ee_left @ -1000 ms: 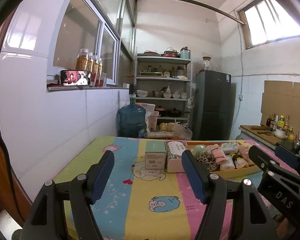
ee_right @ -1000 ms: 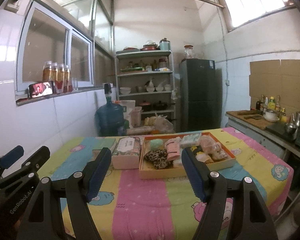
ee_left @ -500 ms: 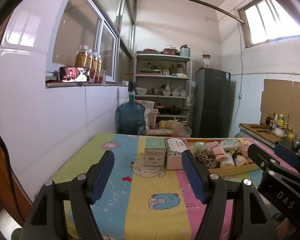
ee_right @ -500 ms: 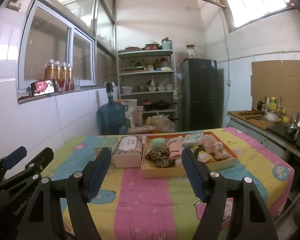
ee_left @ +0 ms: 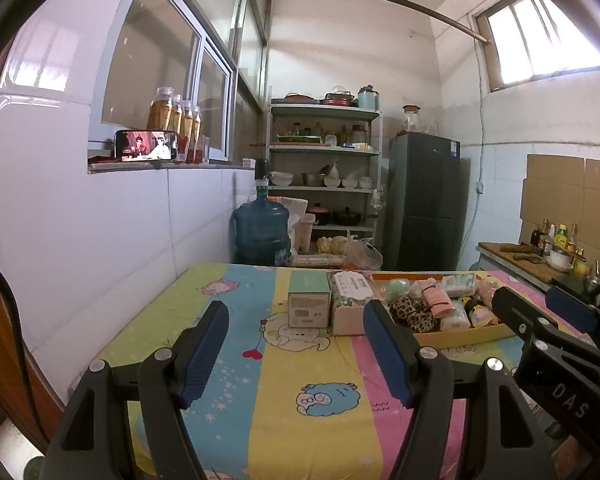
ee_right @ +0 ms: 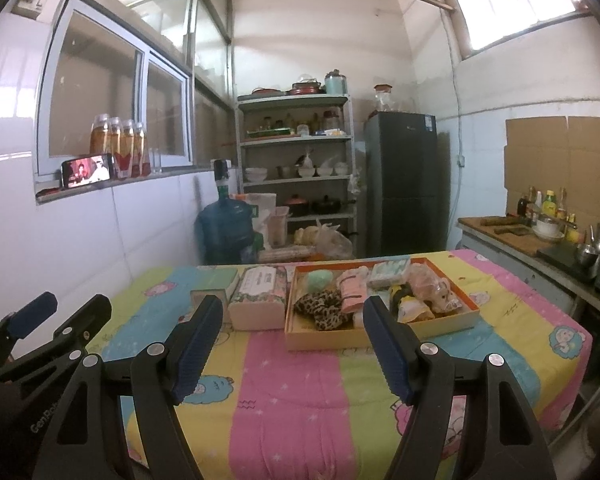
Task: Organize soft objects
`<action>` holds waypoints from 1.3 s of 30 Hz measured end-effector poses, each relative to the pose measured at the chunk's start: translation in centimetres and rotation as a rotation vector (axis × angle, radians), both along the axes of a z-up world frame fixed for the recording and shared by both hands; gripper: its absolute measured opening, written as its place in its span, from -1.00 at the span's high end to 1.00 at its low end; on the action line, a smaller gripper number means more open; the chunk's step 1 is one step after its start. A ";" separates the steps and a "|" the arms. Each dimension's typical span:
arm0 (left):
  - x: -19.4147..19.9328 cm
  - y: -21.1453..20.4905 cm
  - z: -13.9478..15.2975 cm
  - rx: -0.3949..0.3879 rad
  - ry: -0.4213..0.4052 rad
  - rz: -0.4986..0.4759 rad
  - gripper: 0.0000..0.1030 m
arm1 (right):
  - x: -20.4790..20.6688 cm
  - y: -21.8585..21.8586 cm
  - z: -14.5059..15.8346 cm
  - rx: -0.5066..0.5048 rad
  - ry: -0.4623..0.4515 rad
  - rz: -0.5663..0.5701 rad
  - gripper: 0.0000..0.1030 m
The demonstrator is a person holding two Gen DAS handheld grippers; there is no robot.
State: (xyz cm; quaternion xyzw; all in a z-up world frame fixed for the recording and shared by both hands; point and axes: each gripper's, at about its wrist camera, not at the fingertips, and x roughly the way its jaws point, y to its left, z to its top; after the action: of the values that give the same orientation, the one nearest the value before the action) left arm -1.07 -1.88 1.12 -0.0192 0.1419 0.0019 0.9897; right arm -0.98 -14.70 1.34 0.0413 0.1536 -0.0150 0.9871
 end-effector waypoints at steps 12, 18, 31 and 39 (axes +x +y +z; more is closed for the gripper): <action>0.0 -0.2 -0.2 0.002 0.002 -0.003 -0.35 | 0.0 0.0 -0.1 0.001 0.001 0.002 -0.45; 0.0 -0.2 -0.2 0.002 0.004 -0.007 -0.35 | 0.0 0.0 -0.1 -0.001 0.001 0.001 -0.45; 0.0 -0.5 -0.4 0.004 0.010 -0.010 -0.35 | 0.0 -0.1 -0.2 0.003 0.005 0.003 -0.45; 0.0 -0.6 -0.5 0.002 0.012 -0.013 -0.35 | -0.2 -0.1 -0.3 0.003 0.005 0.004 -0.45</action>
State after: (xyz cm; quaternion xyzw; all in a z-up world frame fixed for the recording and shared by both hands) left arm -1.03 -2.48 0.57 -0.0174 0.1479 -0.0043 0.9888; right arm -1.16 -14.76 1.08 0.0424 0.1561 -0.0128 0.9868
